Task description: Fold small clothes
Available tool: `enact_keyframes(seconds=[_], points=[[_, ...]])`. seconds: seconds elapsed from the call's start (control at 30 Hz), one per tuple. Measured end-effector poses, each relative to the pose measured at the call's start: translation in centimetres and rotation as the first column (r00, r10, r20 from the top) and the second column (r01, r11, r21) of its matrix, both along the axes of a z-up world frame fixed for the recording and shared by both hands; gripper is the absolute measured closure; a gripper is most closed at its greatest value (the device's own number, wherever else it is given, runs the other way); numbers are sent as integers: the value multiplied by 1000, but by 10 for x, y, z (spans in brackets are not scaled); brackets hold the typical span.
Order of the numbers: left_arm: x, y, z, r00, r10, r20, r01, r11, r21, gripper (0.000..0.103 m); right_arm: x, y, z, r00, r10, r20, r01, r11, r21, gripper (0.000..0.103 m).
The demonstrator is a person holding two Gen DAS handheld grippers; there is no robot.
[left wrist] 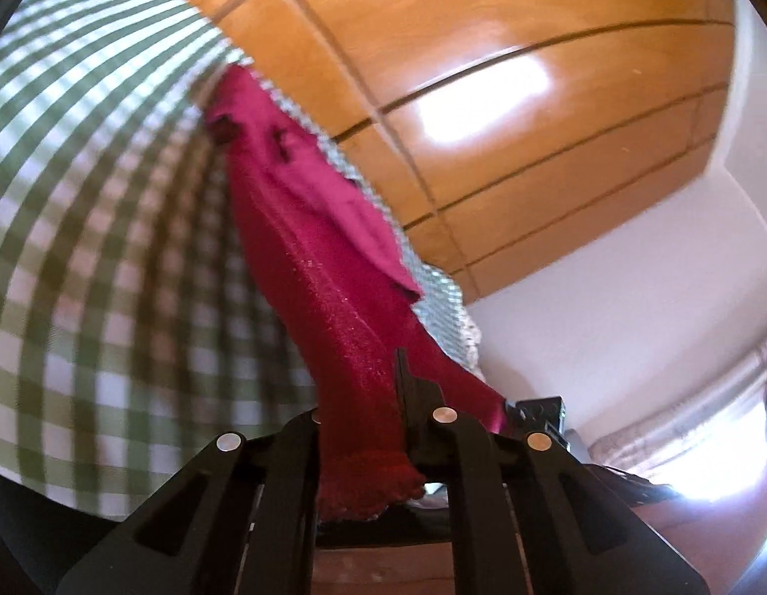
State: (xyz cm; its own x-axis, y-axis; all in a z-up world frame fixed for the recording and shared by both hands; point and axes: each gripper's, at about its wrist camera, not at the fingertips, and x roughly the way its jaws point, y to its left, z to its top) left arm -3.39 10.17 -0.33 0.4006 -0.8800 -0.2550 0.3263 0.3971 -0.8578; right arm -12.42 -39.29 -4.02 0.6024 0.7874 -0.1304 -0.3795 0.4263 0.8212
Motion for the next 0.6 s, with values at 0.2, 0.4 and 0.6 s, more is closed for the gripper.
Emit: enact_keyframes(seconds=[0.2, 0.4, 0.6], points=[[-16, -2, 34, 995, -37, 90, 44, 997, -68, 96, -7, 1, 21, 985, 79, 156, -97, 989, 111, 95], [-32, 8, 70, 986, -23, 165, 46, 990, -133, 96, -20, -3, 42, 958, 101, 268, -156, 969, 193, 95], [-62, 14, 111, 960, -50, 277, 104, 978, -182, 96, -46, -4, 71, 906, 132, 403, -243, 941, 238, 95]])
